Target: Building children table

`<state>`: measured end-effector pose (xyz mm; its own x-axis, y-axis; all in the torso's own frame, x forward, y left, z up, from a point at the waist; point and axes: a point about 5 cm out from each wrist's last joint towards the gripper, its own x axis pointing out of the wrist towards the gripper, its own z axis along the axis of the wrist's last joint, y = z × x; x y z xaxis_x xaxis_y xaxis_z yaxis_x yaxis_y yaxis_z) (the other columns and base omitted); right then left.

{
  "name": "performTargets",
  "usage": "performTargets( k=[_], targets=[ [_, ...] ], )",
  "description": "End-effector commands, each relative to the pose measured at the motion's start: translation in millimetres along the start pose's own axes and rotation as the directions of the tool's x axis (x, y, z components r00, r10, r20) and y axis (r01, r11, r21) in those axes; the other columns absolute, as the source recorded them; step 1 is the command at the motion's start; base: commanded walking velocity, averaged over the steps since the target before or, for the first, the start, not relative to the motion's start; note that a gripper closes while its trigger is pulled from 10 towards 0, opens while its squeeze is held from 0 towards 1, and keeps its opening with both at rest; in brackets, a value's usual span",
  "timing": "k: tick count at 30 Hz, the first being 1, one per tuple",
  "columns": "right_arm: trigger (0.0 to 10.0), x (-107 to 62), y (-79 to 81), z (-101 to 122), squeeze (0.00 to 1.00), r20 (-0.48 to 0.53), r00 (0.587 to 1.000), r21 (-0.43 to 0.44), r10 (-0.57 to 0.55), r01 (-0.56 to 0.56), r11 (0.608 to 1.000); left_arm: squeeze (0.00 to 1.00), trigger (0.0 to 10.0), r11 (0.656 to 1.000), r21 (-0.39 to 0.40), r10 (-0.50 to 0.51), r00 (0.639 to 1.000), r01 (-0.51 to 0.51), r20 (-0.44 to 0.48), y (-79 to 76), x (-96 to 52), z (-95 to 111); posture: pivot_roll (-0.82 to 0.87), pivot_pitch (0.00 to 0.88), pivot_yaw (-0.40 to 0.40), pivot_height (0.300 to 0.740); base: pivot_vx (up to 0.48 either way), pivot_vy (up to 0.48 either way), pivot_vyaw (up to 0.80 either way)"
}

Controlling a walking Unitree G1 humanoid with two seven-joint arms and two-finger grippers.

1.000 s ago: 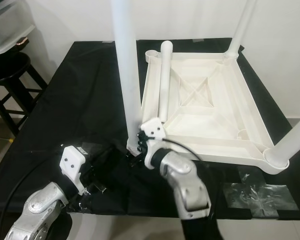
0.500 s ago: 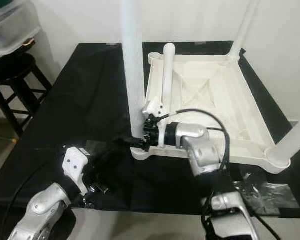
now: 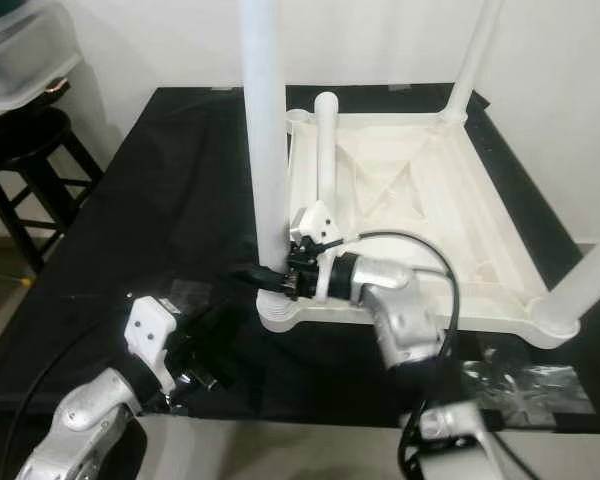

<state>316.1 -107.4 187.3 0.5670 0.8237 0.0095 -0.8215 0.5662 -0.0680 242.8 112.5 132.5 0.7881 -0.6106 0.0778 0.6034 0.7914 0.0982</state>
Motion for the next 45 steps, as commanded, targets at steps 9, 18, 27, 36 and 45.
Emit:
performTargets(
  k=[9,18,27,36,45],
  targets=[
    [0.0,-7.8,23.9,-45.1,0.00,-0.179,0.821,-0.012,-0.543,0.549,0.835,0.00,10.0,1.000,-0.001,-0.009,1.000,0.009,0.001,3.8,-2.0,1.8,-0.01,0.178,0.047,0.740,0.000,0.000,0.00],
    [10.0,1.8,28.2,-35.9,1.00,-0.138,0.898,0.132,-0.417,0.434,0.891,0.00,10.0,1.000,0.002,0.006,1.000,-0.006,0.004,6.4,-1.4,2.1,-0.01,0.172,0.053,0.740,0.000,0.000,0.00],
    [10.0,-8.8,15.3,-2.3,0.54,-0.041,0.998,0.041,0.052,-0.050,0.998,0.00,10.0,1.000,-0.004,0.002,1.000,-0.002,0.005,5.1,1.1,1.3,-0.01,0.163,0.047,0.740,0.000,0.000,0.00],
    [8.3,-13.1,-17.4,13.7,0.00,-0.058,0.966,0.019,0.251,-0.250,0.968,0.00,10.0,1.000,-0.003,0.005,1.000,-0.005,0.007,3.9,2.3,0.5,0.01,0.156,0.038,0.740,0.000,0.000,0.00],
    [0.0,-13.6,-22.4,12.5,0.00,-0.055,0.942,0.051,0.332,-0.329,0.943,0.00,10.0,1.000,-0.002,0.006,1.000,-0.006,0.006,2.7,1.6,0.1,0.01,0.157,0.041,0.740,0.000,0.000,0.00]
  ],
)
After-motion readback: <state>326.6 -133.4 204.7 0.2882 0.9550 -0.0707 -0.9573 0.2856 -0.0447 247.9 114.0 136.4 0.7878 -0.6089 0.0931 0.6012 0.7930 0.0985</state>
